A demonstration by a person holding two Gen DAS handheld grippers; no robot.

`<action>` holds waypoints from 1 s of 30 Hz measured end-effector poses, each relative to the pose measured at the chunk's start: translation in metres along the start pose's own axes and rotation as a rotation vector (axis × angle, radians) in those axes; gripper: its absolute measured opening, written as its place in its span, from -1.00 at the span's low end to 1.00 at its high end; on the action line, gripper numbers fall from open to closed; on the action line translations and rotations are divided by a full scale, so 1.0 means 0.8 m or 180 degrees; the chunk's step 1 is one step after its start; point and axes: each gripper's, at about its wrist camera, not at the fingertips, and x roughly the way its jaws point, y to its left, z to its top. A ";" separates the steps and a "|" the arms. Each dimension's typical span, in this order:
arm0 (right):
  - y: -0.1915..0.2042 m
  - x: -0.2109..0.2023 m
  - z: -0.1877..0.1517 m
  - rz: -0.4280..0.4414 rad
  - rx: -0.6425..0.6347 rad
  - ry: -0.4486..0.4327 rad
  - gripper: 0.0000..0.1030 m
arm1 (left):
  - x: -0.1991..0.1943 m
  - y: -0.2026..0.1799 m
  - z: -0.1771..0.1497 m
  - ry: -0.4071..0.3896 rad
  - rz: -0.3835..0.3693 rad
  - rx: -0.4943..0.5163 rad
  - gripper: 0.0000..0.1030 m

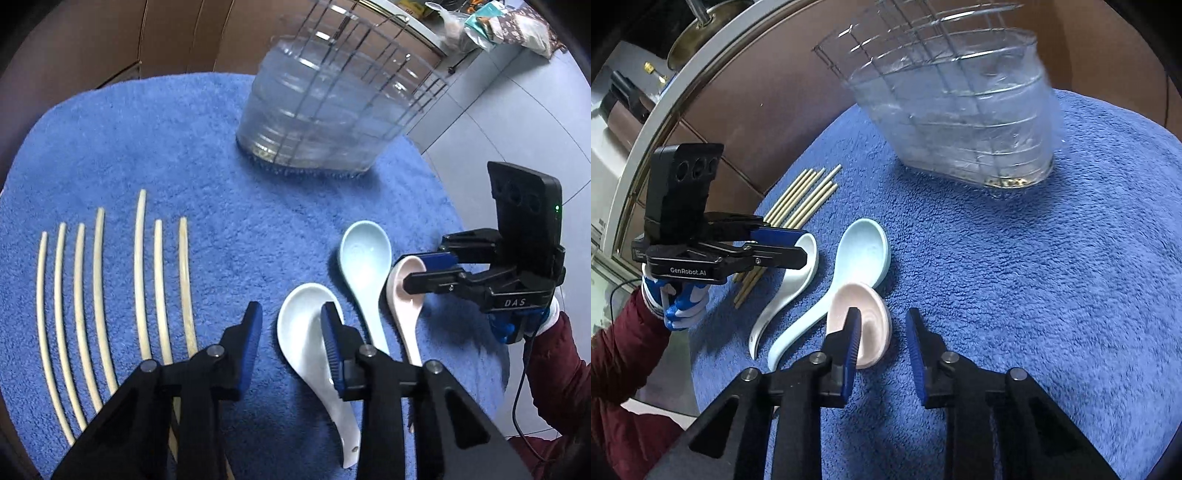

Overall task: Organize utensils
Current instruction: 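Grasp the pink spoon with the right tool while the left tool grasps the white spoon, then lift both spoons and carry them over the wire utensil holder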

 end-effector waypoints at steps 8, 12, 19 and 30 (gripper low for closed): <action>0.030 -0.015 -0.014 -0.0242 -0.0191 -0.0039 -0.85 | -0.002 -0.019 -0.006 -0.0127 0.0090 -0.0003 -0.91; 0.056 -0.045 -0.028 -0.0446 -0.0256 -0.0203 -0.86 | -0.029 -0.040 -0.019 -0.0386 0.0205 -0.0008 -0.91; 0.102 -0.128 -0.009 -0.0925 -0.0418 -0.0712 -0.87 | -0.129 -0.081 -0.015 -0.1150 0.0439 0.0100 -0.91; 0.159 -0.257 0.107 -0.2280 -0.0773 -0.1883 -0.87 | -0.243 -0.134 0.105 -0.2761 0.1072 -0.0049 -0.91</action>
